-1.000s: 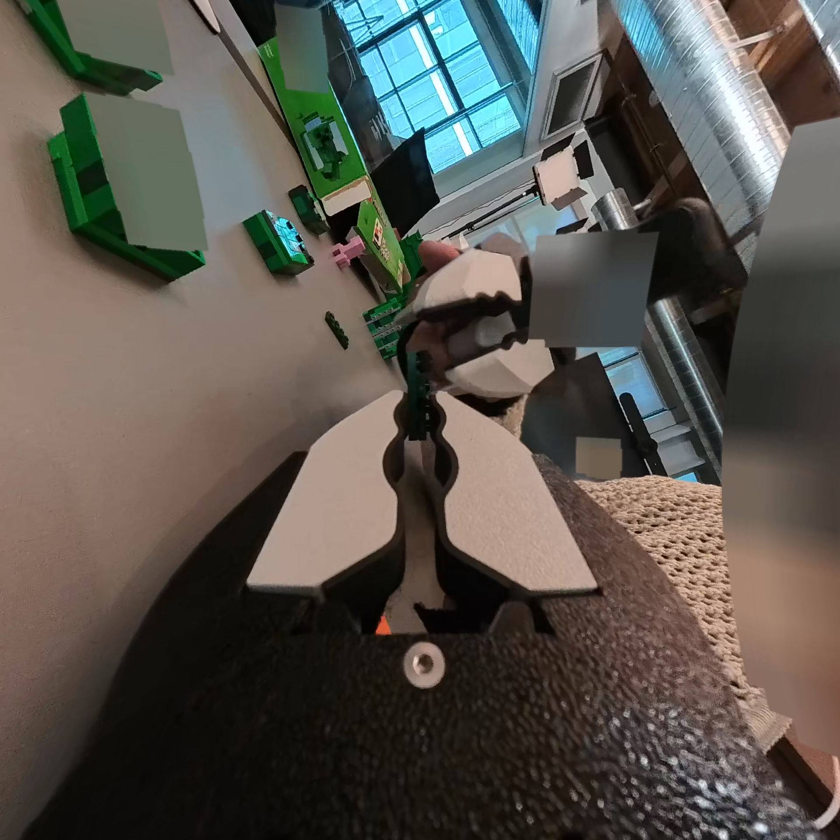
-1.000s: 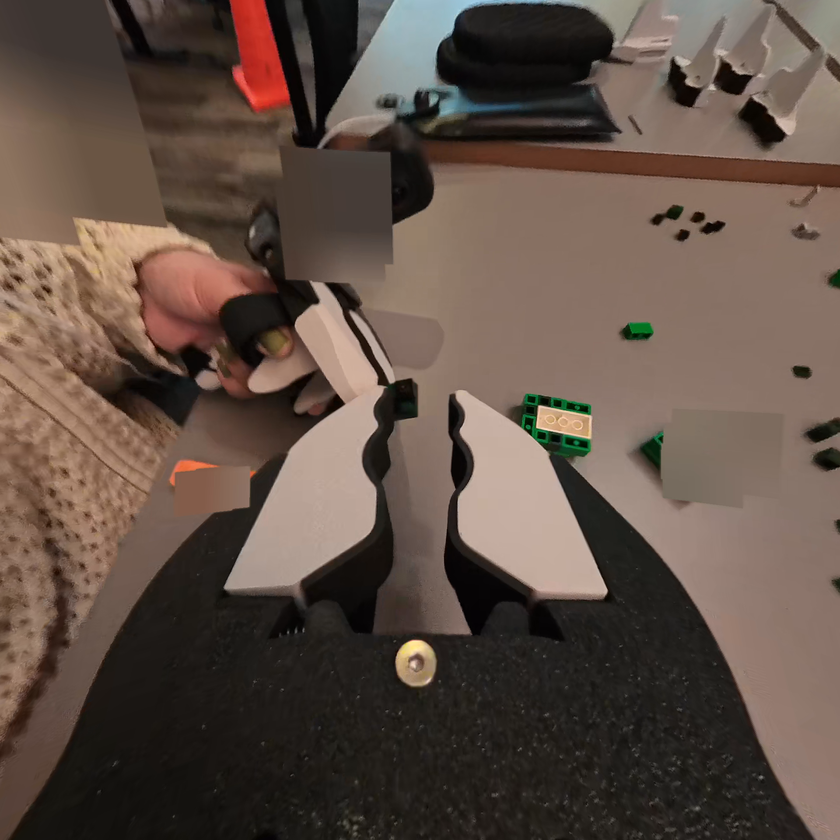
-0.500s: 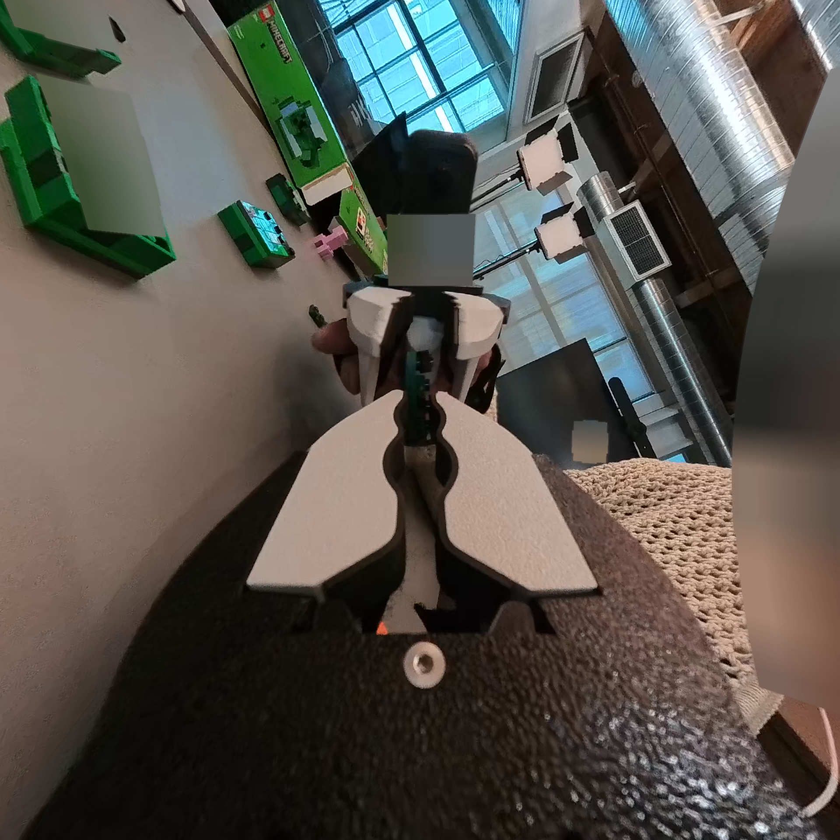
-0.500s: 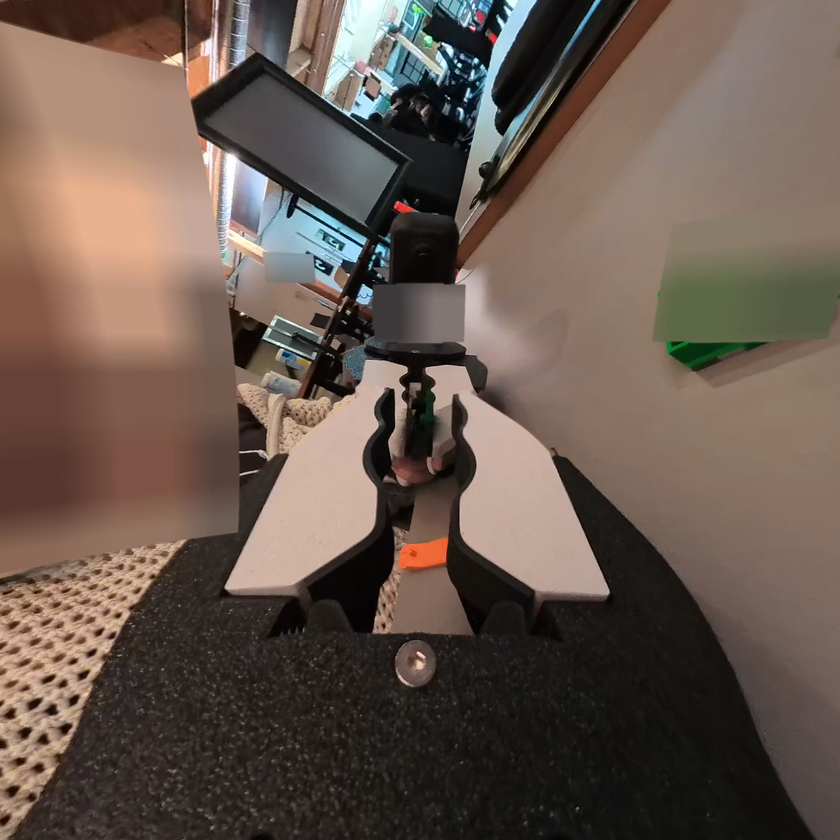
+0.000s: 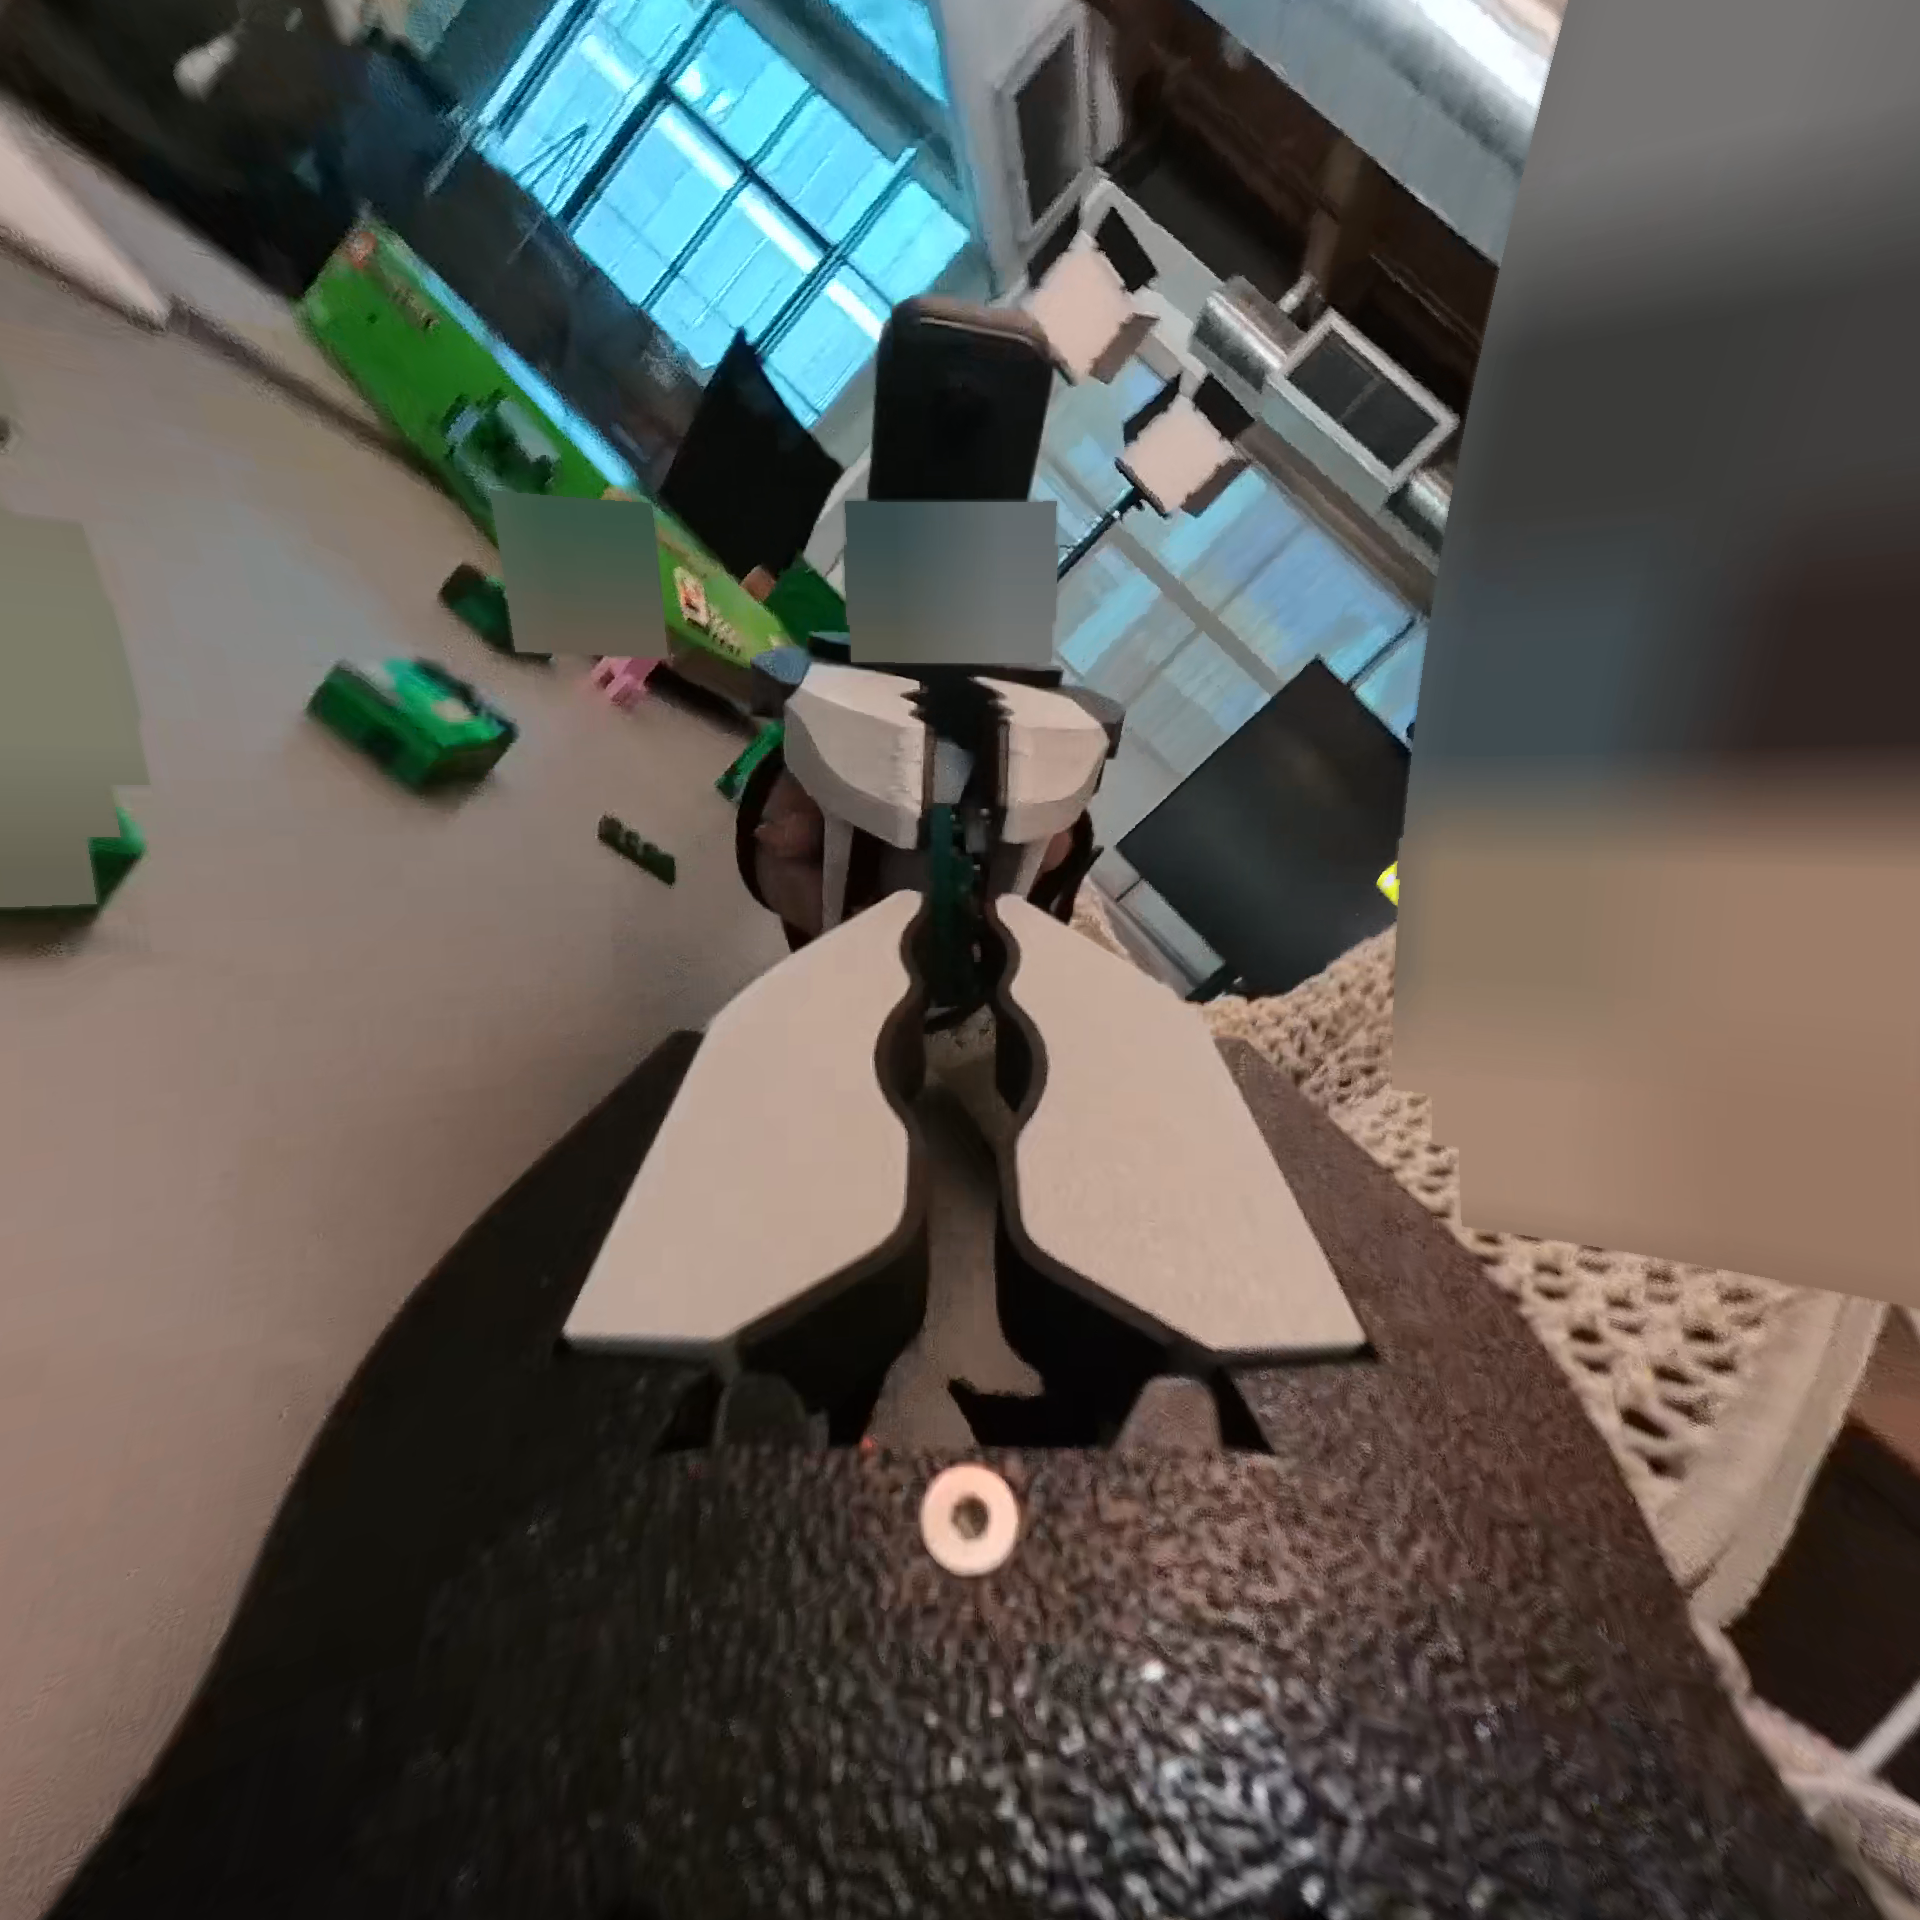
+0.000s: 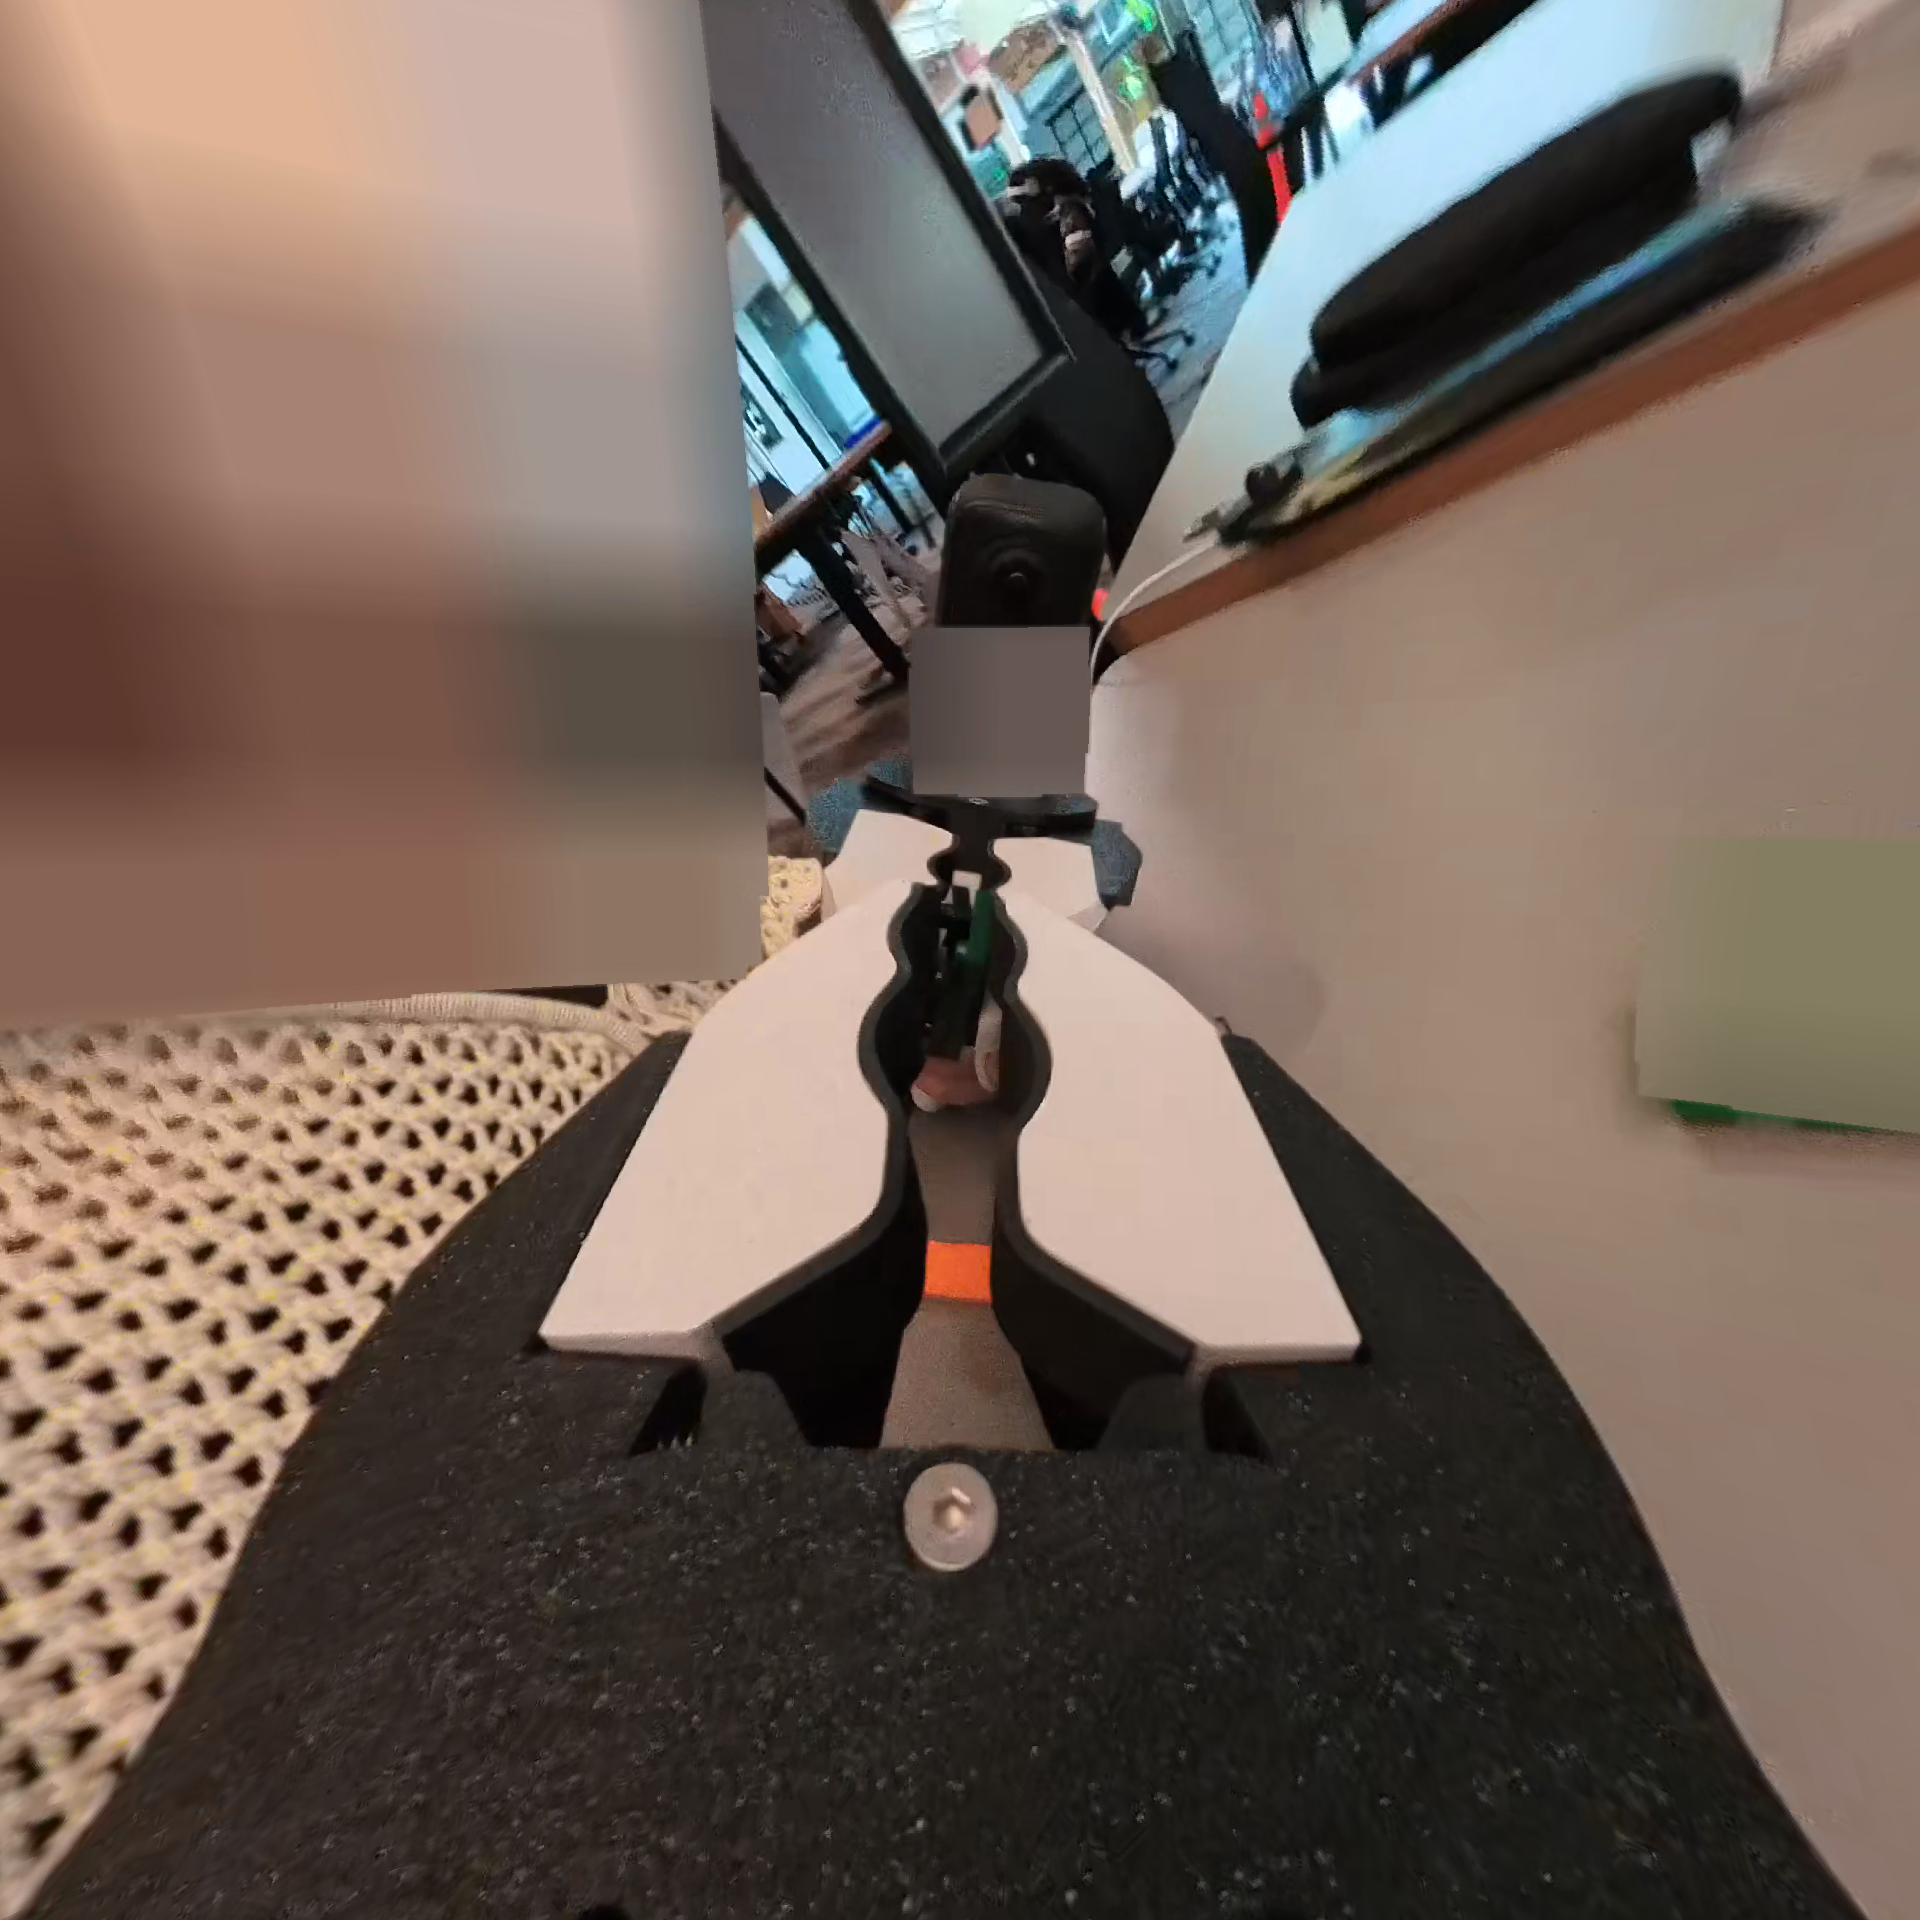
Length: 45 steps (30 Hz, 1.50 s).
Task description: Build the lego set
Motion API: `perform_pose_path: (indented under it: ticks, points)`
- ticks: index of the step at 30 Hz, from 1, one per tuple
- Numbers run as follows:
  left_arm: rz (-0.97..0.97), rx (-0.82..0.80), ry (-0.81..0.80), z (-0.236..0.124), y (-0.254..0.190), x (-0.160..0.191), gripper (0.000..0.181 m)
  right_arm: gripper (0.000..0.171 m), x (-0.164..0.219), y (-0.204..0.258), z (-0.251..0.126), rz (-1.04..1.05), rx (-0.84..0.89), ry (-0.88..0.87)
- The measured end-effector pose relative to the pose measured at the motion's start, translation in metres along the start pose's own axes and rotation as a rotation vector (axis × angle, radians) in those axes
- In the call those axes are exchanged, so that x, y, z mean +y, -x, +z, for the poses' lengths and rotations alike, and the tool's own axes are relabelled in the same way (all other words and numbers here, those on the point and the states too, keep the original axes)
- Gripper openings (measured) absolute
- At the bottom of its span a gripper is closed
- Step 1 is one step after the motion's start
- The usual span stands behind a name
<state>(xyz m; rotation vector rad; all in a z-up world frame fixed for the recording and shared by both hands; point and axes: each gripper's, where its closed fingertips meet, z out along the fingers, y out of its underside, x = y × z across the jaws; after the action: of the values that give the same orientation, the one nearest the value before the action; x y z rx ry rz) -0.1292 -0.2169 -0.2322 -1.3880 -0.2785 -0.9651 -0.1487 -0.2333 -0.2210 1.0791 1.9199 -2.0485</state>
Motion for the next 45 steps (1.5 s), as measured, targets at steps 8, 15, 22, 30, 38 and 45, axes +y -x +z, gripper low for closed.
perform_pose_path:
  ticks: [8, 15, 22, 30, 38, 45]
  points:
    - [0.284, 0.037, -0.003, 0.005, -0.021, 0.0, 0.007, 0.009, -0.004, 0.024, -0.003, -0.314, 0.031, -0.05]
    - [0.389, 0.01, -0.055, 0.005, -0.022, -0.007, 0.007, 0.009, -0.01, 0.025, -0.002, -0.418, 0.07, -0.204]
    - [0.439, 0.006, -0.089, 0.006, -0.025, -0.011, 0.007, 0.009, -0.014, 0.027, -0.003, -0.464, 0.097, -0.325]
    - [0.425, 0.026, -0.14, 0.008, -0.026, -0.014, 0.007, 0.009, -0.019, 0.028, -0.005, -0.357, 0.023, -0.472]
    - [0.322, -0.037, -0.11, 0.009, -0.01, -0.014, 0.007, 0.009, -0.017, 0.011, -0.007, -0.262, 0.036, -0.374]
    - [0.259, -0.072, -0.091, 0.011, -0.001, -0.013, 0.008, 0.01, -0.015, 0.003, -0.009, -0.164, 0.023, -0.379]
